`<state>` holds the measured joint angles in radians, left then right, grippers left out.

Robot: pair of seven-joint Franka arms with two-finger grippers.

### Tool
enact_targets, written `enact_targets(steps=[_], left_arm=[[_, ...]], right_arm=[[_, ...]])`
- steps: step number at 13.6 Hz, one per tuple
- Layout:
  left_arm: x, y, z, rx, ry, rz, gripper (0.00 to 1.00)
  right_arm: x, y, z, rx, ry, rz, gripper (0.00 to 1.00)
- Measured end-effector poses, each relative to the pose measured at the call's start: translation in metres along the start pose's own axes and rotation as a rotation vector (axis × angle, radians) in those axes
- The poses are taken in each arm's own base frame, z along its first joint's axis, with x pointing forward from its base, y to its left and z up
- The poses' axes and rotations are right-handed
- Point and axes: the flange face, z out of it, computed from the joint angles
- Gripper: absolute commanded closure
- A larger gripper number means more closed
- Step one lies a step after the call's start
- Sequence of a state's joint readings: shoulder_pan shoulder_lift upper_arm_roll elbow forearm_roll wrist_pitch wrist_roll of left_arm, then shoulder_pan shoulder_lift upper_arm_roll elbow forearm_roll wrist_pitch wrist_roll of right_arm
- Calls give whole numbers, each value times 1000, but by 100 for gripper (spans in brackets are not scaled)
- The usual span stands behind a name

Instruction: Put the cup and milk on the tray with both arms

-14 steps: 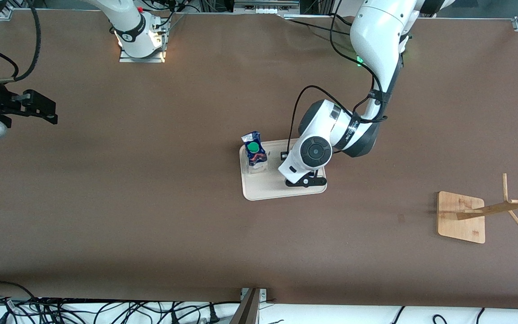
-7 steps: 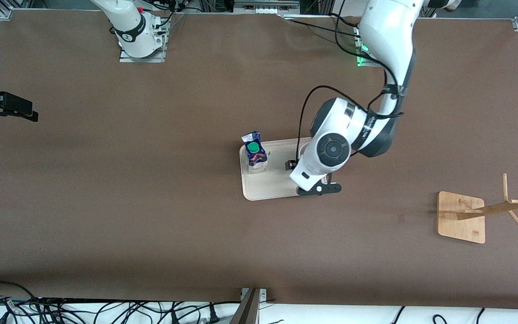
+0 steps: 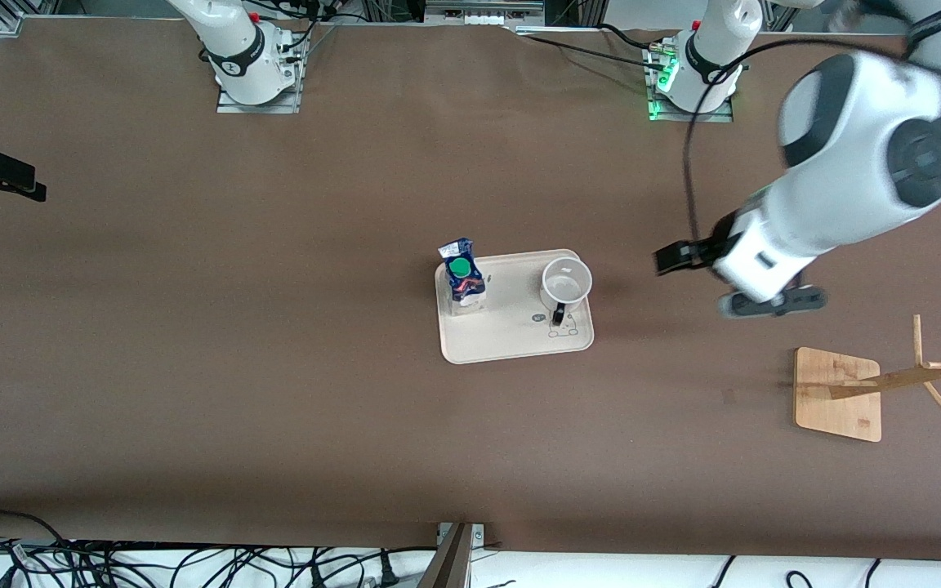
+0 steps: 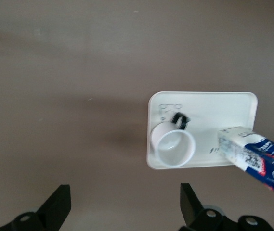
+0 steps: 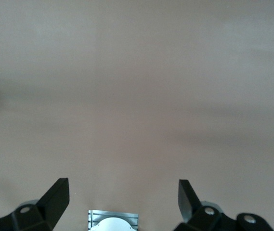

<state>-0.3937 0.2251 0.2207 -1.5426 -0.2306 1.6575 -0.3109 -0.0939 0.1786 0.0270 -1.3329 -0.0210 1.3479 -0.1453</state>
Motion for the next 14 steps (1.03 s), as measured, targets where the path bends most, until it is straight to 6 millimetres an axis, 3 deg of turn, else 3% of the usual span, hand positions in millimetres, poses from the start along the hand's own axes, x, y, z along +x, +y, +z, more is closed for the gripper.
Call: enact_targets(steps=[2, 4, 7, 9, 14], left_arm=[[-13, -50, -28, 29, 7, 4, 0], [-19, -85, -48, 66, 36, 42, 0], [-22, -121, -58, 119, 52, 68, 0], [-25, -130, -60, 158, 56, 79, 0], [-29, -126, -62, 166, 61, 88, 0]], right_arm=[[-1, -5, 16, 4, -30, -8, 0], [0, -8, 26, 3, -32, -14, 0], [-5, -9, 12, -13, 21, -29, 0], [-7, -8, 3, -34, 63, -79, 0], [-4, -7, 2, -48, 87, -126, 0]])
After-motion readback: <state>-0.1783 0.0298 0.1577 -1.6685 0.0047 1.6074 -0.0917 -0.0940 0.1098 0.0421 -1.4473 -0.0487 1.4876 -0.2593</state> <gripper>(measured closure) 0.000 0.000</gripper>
